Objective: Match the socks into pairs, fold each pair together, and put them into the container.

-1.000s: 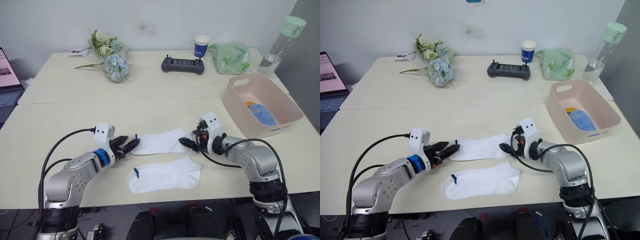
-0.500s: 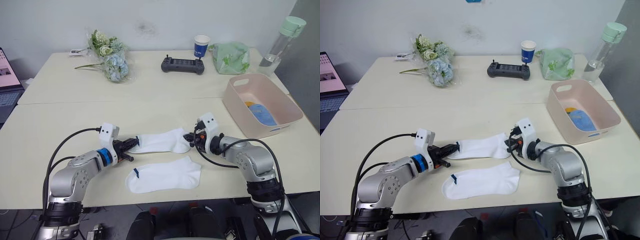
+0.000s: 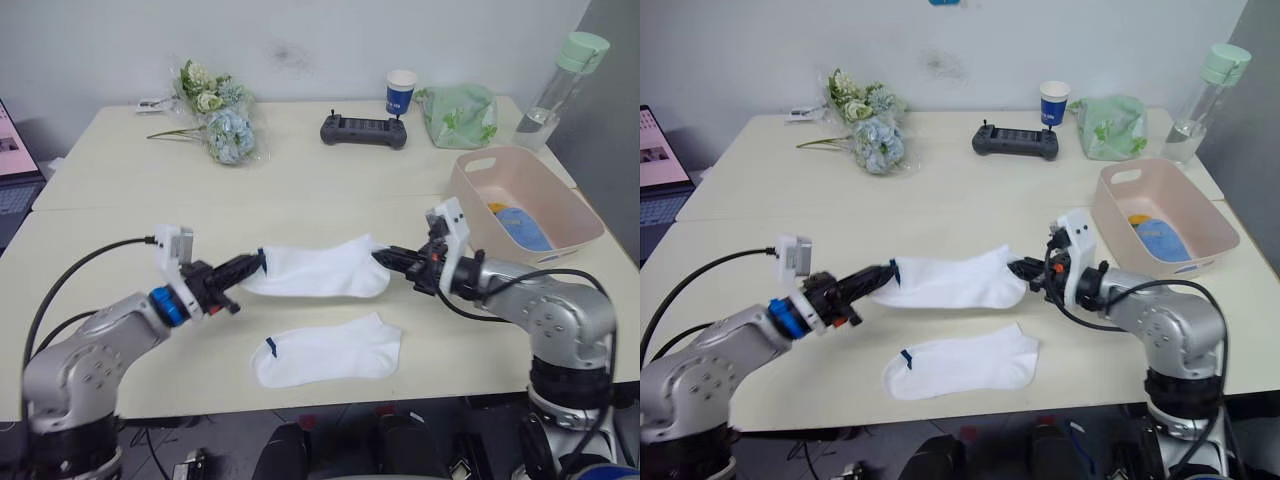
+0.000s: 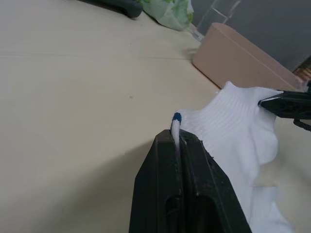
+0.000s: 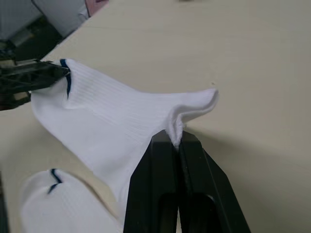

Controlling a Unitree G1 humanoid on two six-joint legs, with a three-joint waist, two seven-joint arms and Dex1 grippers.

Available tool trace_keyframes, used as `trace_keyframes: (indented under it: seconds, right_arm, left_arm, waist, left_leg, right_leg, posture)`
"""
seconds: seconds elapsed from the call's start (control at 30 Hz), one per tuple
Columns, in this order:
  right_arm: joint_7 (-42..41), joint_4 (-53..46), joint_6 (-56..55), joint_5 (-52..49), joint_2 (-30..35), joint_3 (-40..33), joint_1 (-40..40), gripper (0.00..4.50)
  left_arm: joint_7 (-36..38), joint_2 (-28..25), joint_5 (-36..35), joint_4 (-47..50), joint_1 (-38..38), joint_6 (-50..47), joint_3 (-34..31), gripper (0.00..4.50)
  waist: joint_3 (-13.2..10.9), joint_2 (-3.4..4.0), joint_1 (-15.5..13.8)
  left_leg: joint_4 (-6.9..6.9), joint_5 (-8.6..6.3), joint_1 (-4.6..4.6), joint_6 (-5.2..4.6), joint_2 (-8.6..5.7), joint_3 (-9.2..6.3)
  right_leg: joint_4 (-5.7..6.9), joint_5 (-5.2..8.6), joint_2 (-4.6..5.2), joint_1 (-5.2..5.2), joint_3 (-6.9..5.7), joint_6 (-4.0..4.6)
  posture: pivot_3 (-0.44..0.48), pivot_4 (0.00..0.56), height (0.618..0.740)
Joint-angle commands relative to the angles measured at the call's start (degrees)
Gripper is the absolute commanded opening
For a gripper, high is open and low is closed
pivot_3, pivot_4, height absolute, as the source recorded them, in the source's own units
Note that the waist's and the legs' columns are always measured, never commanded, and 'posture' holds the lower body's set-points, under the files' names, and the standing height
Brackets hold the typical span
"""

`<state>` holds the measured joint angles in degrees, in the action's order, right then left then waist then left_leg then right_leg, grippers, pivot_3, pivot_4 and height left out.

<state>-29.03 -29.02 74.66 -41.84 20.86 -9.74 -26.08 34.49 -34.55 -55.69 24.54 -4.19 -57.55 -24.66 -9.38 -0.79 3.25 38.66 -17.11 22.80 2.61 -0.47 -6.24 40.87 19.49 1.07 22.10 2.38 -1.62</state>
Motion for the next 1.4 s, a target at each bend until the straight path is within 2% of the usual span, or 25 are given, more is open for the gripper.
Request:
trace_keyframes:
  seconds: [0.03, 0.13, 0.23, 0.3, 0.4, 0.67, 0.9, 0.93, 1.0, 1.3, 1.37, 1.4]
  right_arm:
    - [-0.9, -6.2, 4.8, -7.5, 1.9, -3.4, 2.1, 0.04]
    - [-1.7, -10.2, 6.9, -11.7, 4.2, -3.2, 6.1, 0.04]
    - [-1.9, -14.1, 3.2, -8.7, 9.1, 2.3, 10.9, 0.04]
    - [-1.7, -14.6, -0.1, -6.2, 11.1, 5.6, 12.7, 0.04]
    - [-1.0, -13.7, -5.0, -2.2, 12.6, 9.6, 14.2, 0.04]
    - [-1.7, -10.5, -14.4, 7.7, 17.3, 19.5, 16.8, 0.04]
    - [-1.7, -8.7, -15.7, 9.7, 17.8, 19.9, 17.2, 0.04]
    - [-1.9, -8.7, -15.9, 10.0, 18.1, 19.9, 17.3, 0.23]
    - [-2.4, -8.9, -16.3, 10.2, 18.7, 19.7, 17.7, 0.70]
    - [-4.8, -9.6, -19.9, 9.0, 19.8, 12.7, 17.1, 3.87]
    - [-7.1, -10.4, -23.0, 7.8, 19.0, 11.7, 15.3, 4.48]
    - [-7.8, -10.7, -24.1, 7.4, 18.5, 11.8, 14.2, 4.48]
  left_arm:
    - [1.1, -2.5, -7.4, 5.3, 6.0, -3.3, -4.2, 0.00]
    - [0.7, -3.0, -9.7, 8.3, 12.4, -3.3, -5.1, 0.00]
    - [-1.4, -0.6, -8.8, 10.8, 17.9, -0.7, -4.7, 0.00]
    - [-1.9, 0.4, -7.4, 12.3, 20.7, 1.0, -3.4, 0.00]
    - [-2.0, 1.3, -1.6, 13.1, 23.6, 5.0, 0.4, 0.00]
    - [-1.1, 2.7, 9.1, 12.4, 26.9, 13.6, 9.6, 0.00]
    - [-1.8, 3.5, 11.8, 9.6, 26.3, 15.5, 11.6, 0.00]
    - [-2.0, 3.7, 12.0, 9.3, 26.1, 15.7, 11.6, 0.42]
    - [-1.7, 3.9, 11.6, 9.3, 25.9, 16.0, 11.3, 0.90]
    - [1.0, 0.3, 11.5, 10.8, 26.8, 19.3, 4.9, 3.79]
    - [2.0, -1.5, 10.2, 10.3, 24.7, 19.3, 2.8, 3.80]
    - [2.8, -2.6, 9.9, 10.0, 23.4, 19.5, 2.2, 3.80]
  waist:
    - [0.0, 0.00, 0.0]
    - [0.0, 0.02, -0.2]
    - [0.0, 0.02, -0.4]
    - [0.0, 0.02, -0.4]
    - [0.0, 0.02, -0.4]
    - [0.0, 0.02, -1.0]
    - [0.0, 0.01, -1.5]
    - [0.0, 0.01, -1.5]
    - [0.0, 0.01, -1.5]
    - [0.0, 0.01, -1.5]
    - [0.0, 0.01, -1.5]
    - [0.0, 0.01, -1.5]
  left_leg:
    - [0.00, 0.00, 0.00, 0.00, 0.00, -0.02]
    - [-0.02, -0.11, -0.01, -0.19, 0.01, -0.01]
    - [-0.02, -0.11, -0.02, -0.20, 0.00, 0.01]
    - [-0.03, -0.11, -0.04, -0.19, 0.00, 0.02]
    - [-0.07, -0.11, -0.10, -0.19, 0.01, 0.05]
    - [-0.65, -0.10, -0.77, -0.17, -0.01, 0.11]
    - [-0.70, -0.11, -0.78, -0.18, 0.00, 0.10]
    - [-0.69, -0.11, -0.78, -0.19, -0.01, 0.10]
    - [-0.69, -0.11, -0.78, -0.18, -0.01, 0.10]
    - [-0.70, -0.12, -0.79, -0.19, 0.00, 0.09]
    - [-0.70, -0.12, -0.80, -0.20, 0.00, 0.10]
    - [-0.71, -0.12, -0.81, -0.20, 0.00, 0.10]
  right_leg:
    - [0.00, 0.00, 0.00, 0.00, -0.02, 0.00]
    - [-0.06, 0.01, 0.00, -0.03, 0.01, 0.00]
    - [-0.12, 0.01, 0.02, -0.06, 0.02, 0.00]
    - [-0.17, 0.01, 0.02, -0.10, 0.02, 0.00]
    - [-0.17, 0.01, 0.01, -0.13, 0.03, 0.00]
    - [-0.91, -0.01, 0.02, -0.87, 0.06, 0.03]
    - [-0.94, -0.01, 0.02, -0.89, 0.05, 0.03]
    - [-0.94, -0.01, 0.02, -0.90, 0.05, 0.03]
    - [-0.95, -0.01, 0.02, -0.90, 0.05, 0.03]
    - [-0.95, -0.01, 0.02, -0.90, 0.03, 0.03]
    - [-0.95, -0.01, 0.02, -0.91, 0.03, 0.03]
    - [-0.95, -0.01, 0.02, -0.91, 0.02, 0.03]
  posture:
    - [0.000, 0.150, 0.740]
    - [0.000, 0.150, 0.740]
    - [0.000, 0.150, 0.740]
    - [0.000, 0.150, 0.740]
    - [0.000, 0.150, 0.740]
    - [0.000, 0.150, 0.740]
    - [0.000, 0.150, 0.740]
    - [0.000, 0.150, 0.740]
    - [0.000, 0.150, 0.740]
    - [0.000, 0.150, 0.740]
    - [0.000, 0.150, 0.740]
    - [0.000, 0.150, 0.740]
